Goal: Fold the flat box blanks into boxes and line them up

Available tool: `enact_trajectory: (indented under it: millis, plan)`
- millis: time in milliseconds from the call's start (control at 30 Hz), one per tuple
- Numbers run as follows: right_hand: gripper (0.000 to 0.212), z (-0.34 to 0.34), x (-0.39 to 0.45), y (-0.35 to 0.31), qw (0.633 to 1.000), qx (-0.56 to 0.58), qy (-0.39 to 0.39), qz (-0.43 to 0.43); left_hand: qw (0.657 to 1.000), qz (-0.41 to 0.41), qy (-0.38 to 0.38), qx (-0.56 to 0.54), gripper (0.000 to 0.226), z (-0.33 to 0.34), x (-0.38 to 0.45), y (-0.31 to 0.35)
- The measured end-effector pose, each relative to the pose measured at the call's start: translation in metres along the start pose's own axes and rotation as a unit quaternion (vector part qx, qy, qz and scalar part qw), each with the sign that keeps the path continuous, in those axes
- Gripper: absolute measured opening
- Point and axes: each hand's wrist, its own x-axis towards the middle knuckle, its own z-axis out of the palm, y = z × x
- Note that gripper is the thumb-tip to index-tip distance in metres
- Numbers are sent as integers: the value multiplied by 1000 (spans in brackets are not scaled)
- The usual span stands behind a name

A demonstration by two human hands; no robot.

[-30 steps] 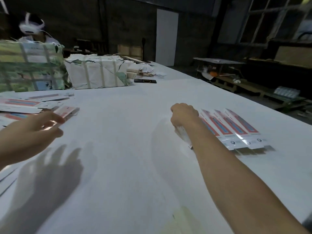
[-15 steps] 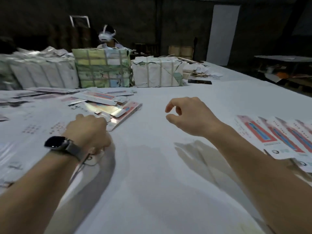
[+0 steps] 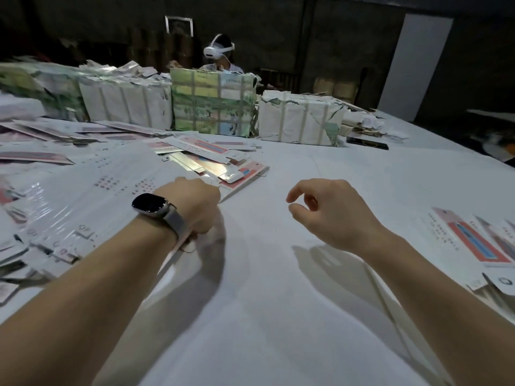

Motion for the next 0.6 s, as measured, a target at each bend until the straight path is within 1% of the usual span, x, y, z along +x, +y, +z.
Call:
enact_trajectory:
  millis: [133,233,300,333,400,433,467,500,533,600]
  plan:
    - [9,2,0,-1,1000,1,-6,0,1000,13,1,27,31,2,-5,9]
    - [9,2,0,0,1000,10,3,0,1000,21,20,-5,29,-2,-5,9]
    - [9,2,1,0,1000,24,13,0,997,28,62,-42,32,-8,-4,12]
    - [9,2,1,-1,999,35,21,-2,994,35,89,-57,37,-13,-5,15]
    - [11,2,3,-2,996,70,52,-4,980,60,159,-104,56,-24,-9,26]
    - [15,2,4,-2,992,96,78,-1,966,80,192,-154,65,-29,-11,32]
    - [19,1,5,-2,986,124,111,3,945,101,213,-226,70,-34,-15,37]
    - [24,-1,7,-3,978,154,143,9,915,125,221,-315,70,-39,-19,43]
    - [28,-4,8,-3,968,186,169,15,871,153,218,-412,65,-44,-23,48]
    - [34,-10,11,-3,948,247,199,24,762,200,189,-586,41,-48,-33,58]
